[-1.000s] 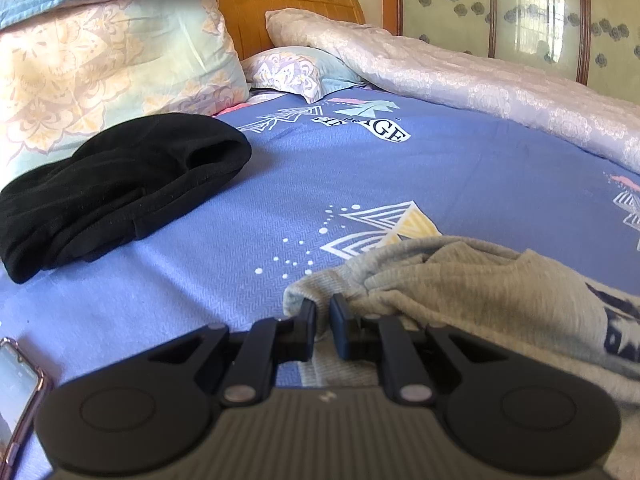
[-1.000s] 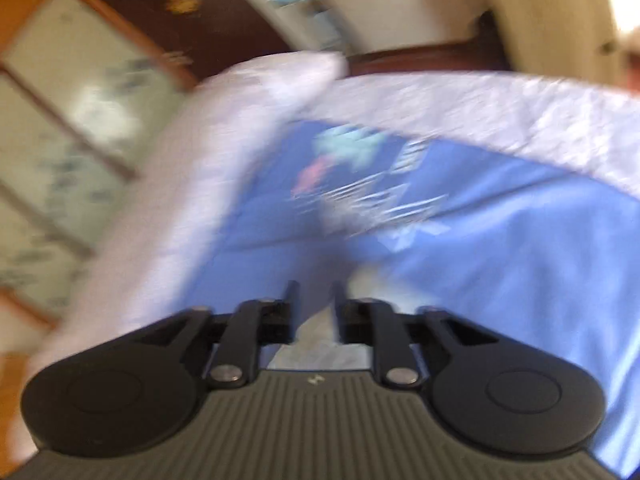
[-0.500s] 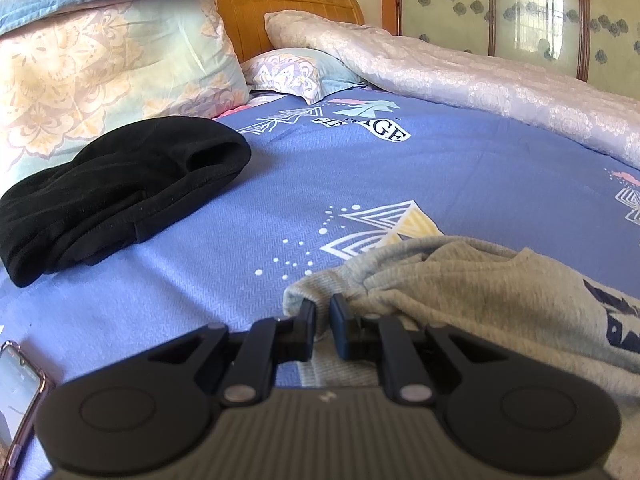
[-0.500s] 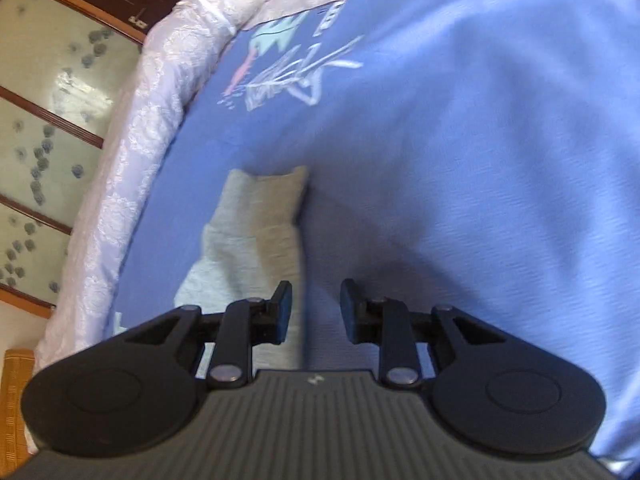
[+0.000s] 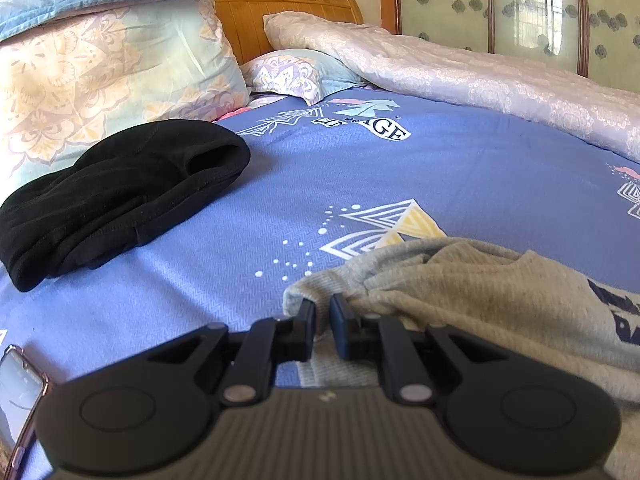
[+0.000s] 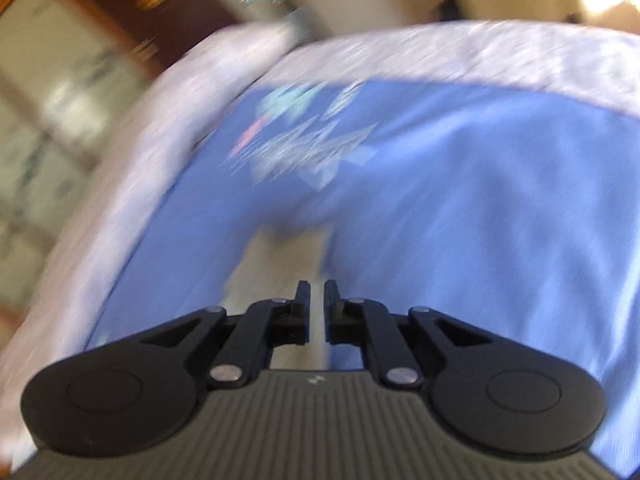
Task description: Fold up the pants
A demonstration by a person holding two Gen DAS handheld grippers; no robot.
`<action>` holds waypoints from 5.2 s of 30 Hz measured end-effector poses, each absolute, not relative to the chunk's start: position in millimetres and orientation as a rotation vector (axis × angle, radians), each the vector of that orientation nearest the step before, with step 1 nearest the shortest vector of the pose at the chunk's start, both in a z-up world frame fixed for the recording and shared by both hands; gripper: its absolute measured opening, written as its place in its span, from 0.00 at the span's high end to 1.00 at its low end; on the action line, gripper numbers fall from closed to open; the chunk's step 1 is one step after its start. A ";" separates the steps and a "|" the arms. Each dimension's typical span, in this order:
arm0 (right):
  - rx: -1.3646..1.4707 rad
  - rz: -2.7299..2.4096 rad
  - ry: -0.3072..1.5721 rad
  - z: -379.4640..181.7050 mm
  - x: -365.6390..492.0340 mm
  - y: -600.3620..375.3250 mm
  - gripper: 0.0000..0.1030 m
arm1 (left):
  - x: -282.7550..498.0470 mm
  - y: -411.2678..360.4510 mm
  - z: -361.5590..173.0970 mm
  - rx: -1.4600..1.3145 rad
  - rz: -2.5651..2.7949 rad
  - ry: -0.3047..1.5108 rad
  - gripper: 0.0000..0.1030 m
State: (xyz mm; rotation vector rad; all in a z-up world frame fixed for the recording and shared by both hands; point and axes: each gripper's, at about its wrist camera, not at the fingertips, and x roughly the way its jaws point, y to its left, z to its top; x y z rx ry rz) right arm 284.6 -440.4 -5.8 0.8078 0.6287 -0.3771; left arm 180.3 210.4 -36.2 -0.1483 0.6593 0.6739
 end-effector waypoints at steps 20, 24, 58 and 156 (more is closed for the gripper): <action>-0.247 0.549 1.022 -35.0 363.8 -20.0 0.34 | 169.6 219.7 -35.1 -0.230 0.645 0.621 0.89; -0.293 0.587 0.981 -26.4 345.7 -14.4 0.94 | 159.6 225.5 -33.4 -0.295 0.622 0.581 0.81; 0.177 0.469 1.015 -22.3 231.5 -76.9 0.94 | 166.7 231.1 -25.0 -0.291 0.559 0.676 0.51; 0.349 -0.287 0.701 28.9 138.5 -376.9 0.78 | 260.8 206.5 -2.2 0.077 0.124 0.952 0.82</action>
